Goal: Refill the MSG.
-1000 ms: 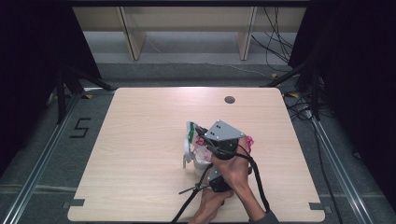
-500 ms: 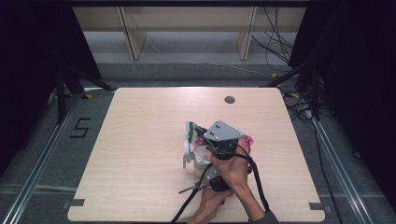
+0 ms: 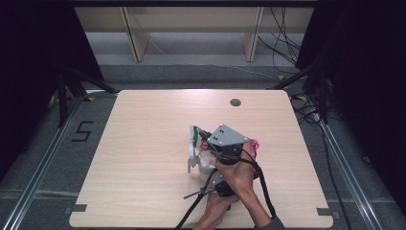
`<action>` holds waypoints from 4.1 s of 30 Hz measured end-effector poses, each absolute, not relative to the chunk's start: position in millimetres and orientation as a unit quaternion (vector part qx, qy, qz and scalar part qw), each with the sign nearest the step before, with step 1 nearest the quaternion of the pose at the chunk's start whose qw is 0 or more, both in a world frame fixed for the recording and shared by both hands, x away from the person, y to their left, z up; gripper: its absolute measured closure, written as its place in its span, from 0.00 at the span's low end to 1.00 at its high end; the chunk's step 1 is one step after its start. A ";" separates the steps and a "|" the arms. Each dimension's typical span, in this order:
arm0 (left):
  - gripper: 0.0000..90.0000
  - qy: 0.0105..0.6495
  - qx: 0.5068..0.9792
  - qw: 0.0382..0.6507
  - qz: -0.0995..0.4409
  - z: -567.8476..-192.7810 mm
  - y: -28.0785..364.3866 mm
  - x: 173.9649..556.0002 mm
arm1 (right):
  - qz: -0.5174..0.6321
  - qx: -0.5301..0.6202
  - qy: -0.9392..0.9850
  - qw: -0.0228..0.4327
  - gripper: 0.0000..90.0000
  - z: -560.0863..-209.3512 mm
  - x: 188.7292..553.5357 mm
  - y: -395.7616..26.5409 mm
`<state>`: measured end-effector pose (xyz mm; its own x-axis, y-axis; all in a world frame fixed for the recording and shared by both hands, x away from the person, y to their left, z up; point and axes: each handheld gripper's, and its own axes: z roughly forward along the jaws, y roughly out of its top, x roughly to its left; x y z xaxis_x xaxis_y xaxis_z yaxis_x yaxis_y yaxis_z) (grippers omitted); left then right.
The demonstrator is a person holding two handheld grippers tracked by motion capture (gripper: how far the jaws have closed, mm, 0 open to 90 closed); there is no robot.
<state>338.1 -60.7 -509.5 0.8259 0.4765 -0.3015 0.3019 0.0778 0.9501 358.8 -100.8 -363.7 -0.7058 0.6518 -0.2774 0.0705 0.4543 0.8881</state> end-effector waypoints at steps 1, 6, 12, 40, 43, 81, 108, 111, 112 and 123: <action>0.83 0.300 0.671 0.674 0.071 -509.3 -60.4 336.9 | 0.474 0.229 0.792 0.309 1.00 -362.6 358.3 -101.5; 0.83 0.301 0.670 0.675 0.069 -510.3 -60.8 335.7 | 0.472 0.230 0.794 0.307 1.00 -364.4 359.6 -102.3; 0.83 0.298 0.675 0.671 0.072 -510.4 -60.5 336.2 | 0.475 0.231 0.792 0.307 1.00 -363.6 359.6 -102.8; 0.77 0.304 0.705 0.635 0.087 -512.5 -55.7 334.5 | 0.528 0.256 0.771 0.250 1.00 -355.5 359.4 -127.9; 0.75 0.304 0.707 0.633 0.082 -514.0 -53.9 334.8 | 0.539 0.258 0.766 0.237 1.00 -353.9 359.0 -133.5; 0.46 0.330 0.711 0.615 0.086 -514.6 -43.9 325.2 | 0.635 0.311 0.689 0.160 1.00 -350.3 353.2 -203.2; 0.42 0.298 0.732 0.609 0.067 -511.4 -24.3 299.1 | 0.642 0.329 0.673 0.166 1.00 -359.7 352.4 -224.0; 0.42 0.290 0.734 0.610 0.073 -508.4 -20.2 296.4 | 0.636 0.336 0.673 0.172 1.00 -363.8 351.9 -227.4; 0.41 0.296 0.725 0.618 0.069 -508.5 -20.5 295.5 | 0.638 0.331 0.673 0.176 1.00 -365.4 353.2 -229.2; 0.38 0.282 0.750 0.593 0.087 -509.2 4.5 282.1 | 0.619 0.367 0.671 0.177 1.00 -386.0 355.6 -250.3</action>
<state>282.1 4.5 -509.2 0.8263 0.5251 -0.2037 0.3195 -0.1391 0.9373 355.6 -250.3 -386.0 -0.6687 0.7111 0.2170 0.2733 -0.0363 0.9612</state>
